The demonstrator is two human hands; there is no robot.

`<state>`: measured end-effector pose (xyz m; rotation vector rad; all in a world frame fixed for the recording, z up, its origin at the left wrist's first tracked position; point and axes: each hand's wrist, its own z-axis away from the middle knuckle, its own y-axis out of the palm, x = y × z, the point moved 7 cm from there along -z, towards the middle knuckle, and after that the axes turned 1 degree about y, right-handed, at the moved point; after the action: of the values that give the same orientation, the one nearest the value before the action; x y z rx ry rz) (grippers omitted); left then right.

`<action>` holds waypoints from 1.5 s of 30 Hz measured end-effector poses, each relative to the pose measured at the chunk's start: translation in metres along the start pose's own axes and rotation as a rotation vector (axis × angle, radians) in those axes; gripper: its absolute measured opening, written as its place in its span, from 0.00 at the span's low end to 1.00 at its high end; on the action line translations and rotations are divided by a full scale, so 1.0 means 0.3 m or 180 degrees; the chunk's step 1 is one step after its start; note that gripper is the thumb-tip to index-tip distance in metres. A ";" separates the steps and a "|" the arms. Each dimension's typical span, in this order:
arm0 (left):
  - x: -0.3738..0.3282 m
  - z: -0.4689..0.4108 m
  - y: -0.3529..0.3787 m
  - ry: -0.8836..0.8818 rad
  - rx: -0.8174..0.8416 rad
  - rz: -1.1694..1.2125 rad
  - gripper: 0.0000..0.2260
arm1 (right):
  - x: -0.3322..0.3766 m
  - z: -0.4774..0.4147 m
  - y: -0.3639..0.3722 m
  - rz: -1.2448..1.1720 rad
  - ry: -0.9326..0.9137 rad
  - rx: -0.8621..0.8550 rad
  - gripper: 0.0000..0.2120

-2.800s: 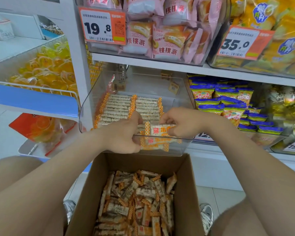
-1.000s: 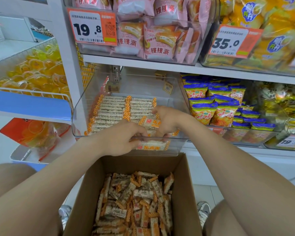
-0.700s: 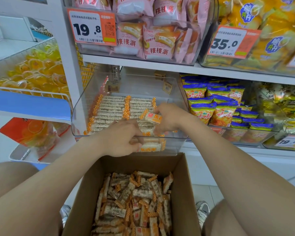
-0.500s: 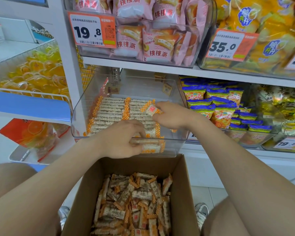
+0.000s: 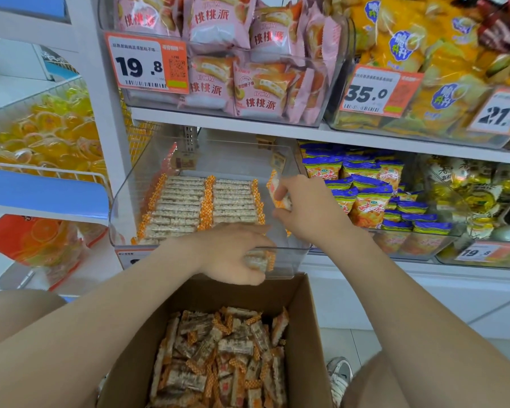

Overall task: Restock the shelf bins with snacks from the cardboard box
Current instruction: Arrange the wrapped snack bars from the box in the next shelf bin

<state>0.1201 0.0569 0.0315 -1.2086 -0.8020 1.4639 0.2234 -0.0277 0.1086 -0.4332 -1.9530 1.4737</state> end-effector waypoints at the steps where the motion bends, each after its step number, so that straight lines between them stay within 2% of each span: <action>1: 0.006 -0.011 0.001 -0.0017 0.0070 -0.0092 0.33 | -0.006 0.003 -0.003 -0.0006 0.0034 0.0046 0.14; 3: 0.023 -0.017 -0.004 -0.0053 0.0093 -0.0142 0.32 | -0.015 0.010 -0.007 -0.0060 0.0121 0.0166 0.20; 7: 0.020 0.011 -0.007 -0.0049 0.0134 0.0207 0.29 | -0.005 0.012 0.023 0.0057 0.0169 0.0271 0.23; 10: 0.044 0.025 -0.073 -0.0138 -0.0324 0.0566 0.27 | 0.027 -0.014 0.074 0.0230 0.0372 0.0323 0.20; 12: 0.096 0.033 -0.094 -0.0489 -0.0559 0.0421 0.32 | 0.051 -0.045 0.098 0.0369 0.0522 0.0238 0.17; 15: 0.193 0.050 -0.033 -0.1249 -0.0152 0.0222 0.34 | 0.059 -0.107 0.140 0.0476 0.0641 0.0106 0.14; 18: 0.232 0.061 0.006 -0.1521 0.0227 0.0465 0.34 | 0.030 -0.176 0.207 0.0443 0.0707 0.0260 0.17; 20: 0.233 0.057 0.008 -0.1522 0.0193 0.0503 0.33 | 0.014 -0.216 0.249 0.0156 0.0765 0.0568 0.18; 22: 0.230 0.053 0.016 -0.1522 0.0130 0.0478 0.32 | -0.001 -0.249 0.277 -0.0131 0.0856 0.0819 0.11; 23: 0.231 0.050 0.020 -0.1525 0.0091 0.0453 0.32 | -0.009 -0.262 0.283 -0.0242 0.0924 0.0816 0.06; 25: 0.235 0.046 0.020 -0.1537 0.0005 0.0401 0.32 | -0.026 -0.284 0.308 -0.0578 0.1049 0.0761 0.14; 26: 0.236 0.047 0.019 -0.1547 -0.0021 0.0390 0.32 | -0.011 -0.280 0.310 -0.0712 0.1028 0.0713 0.12; 27: 0.236 0.048 0.017 -0.1560 -0.0042 0.0387 0.32 | -0.001 -0.277 0.319 -0.0818 0.0972 0.0667 0.06; 28: 0.237 0.047 0.017 -0.1558 -0.0058 0.0382 0.32 | 0.002 -0.275 0.332 -0.0897 0.0932 0.0646 0.06; 29: 0.235 0.046 0.017 -0.1549 -0.0063 0.0374 0.32 | -0.002 -0.273 0.345 -0.0896 0.0916 0.0648 0.14; 30: 0.233 0.047 0.017 -0.1541 -0.0061 0.0366 0.32 | 0.008 -0.264 0.343 -0.0855 0.0852 0.0663 0.14; 32: 0.228 0.052 0.014 -0.1537 -0.0079 0.0362 0.32 | 0.007 -0.257 0.332 -0.0705 0.0731 0.0632 0.04; 33: 0.227 0.053 0.013 -0.1531 -0.0086 0.0365 0.31 | 0.001 -0.257 0.326 -0.0624 0.0702 0.0600 0.08; 35: 0.225 0.059 0.008 -0.1510 -0.0101 0.0394 0.31 | 0.005 -0.244 0.334 -0.0556 0.0627 0.0806 0.05; 38: 0.242 0.065 0.013 -0.1402 -0.0098 0.0407 0.36 | 0.006 -0.218 0.357 -0.0450 0.0425 0.1176 0.30; 40: 0.265 0.071 0.018 -0.1346 -0.0153 0.0330 0.44 | 0.013 -0.203 0.341 -0.0534 0.0364 0.1151 0.36; 43: 0.283 0.092 0.025 -0.1370 -0.0195 0.0283 0.42 | 0.001 -0.164 0.304 -0.0327 0.0673 0.1066 0.33; 45: 0.273 0.114 0.026 -0.1414 -0.0185 0.0271 0.36 | 0.018 -0.122 0.269 0.0009 0.0847 0.0886 0.24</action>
<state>0.0880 0.1375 0.0116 -0.9789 -1.1062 1.8224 0.2343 0.0278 0.0402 -0.4791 -1.5166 1.5732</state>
